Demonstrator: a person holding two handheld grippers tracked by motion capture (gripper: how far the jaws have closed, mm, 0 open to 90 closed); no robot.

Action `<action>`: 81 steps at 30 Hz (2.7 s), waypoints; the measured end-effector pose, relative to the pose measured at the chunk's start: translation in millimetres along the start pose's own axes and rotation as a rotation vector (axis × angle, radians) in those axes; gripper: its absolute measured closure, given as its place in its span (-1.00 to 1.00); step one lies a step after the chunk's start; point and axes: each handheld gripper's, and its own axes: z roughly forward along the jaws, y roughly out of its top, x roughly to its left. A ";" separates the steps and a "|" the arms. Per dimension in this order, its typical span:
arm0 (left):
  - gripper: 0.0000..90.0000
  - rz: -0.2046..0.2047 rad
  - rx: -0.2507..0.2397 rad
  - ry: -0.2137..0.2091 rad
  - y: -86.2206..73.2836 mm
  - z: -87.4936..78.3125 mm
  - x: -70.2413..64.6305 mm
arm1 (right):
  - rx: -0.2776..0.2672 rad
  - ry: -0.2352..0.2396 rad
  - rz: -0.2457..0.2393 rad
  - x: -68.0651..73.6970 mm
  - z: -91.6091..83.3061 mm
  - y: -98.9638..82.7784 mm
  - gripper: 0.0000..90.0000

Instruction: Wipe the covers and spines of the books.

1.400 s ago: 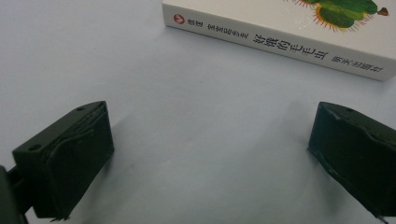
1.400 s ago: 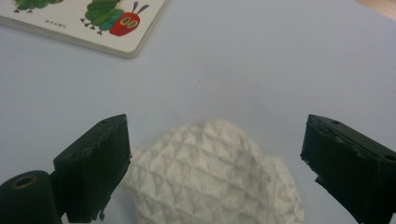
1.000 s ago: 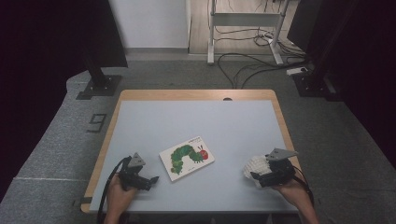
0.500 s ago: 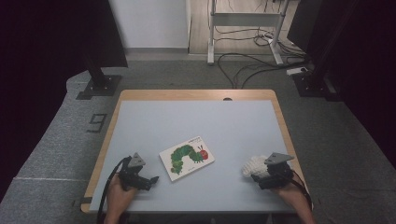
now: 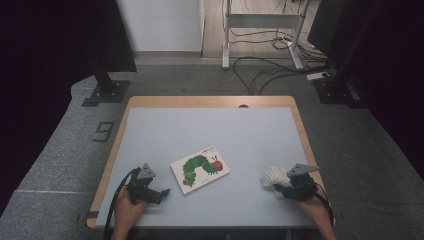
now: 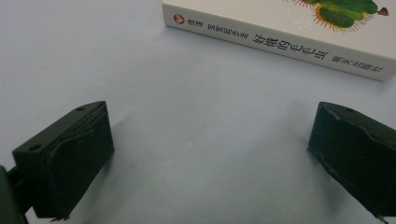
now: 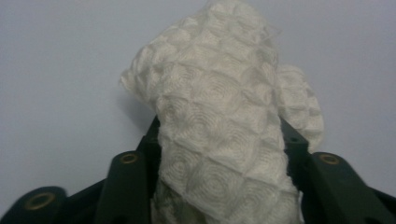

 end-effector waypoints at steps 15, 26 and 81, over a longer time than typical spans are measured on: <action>-1.00 -0.001 0.000 0.000 0.0 0.0 0.0 | -0.054 0.013 -0.012 -2.3 -22.0 27.6 0.21; -1.00 0.000 0.000 0.000 0.0 0.0 0.0 | -0.089 0.036 -0.025 -3.3 -32.9 51.5 0.20; -1.00 -0.001 0.000 0.002 -0.1 0.0 -0.4 | -0.134 0.248 -0.221 78.5 63.0 152.6 0.21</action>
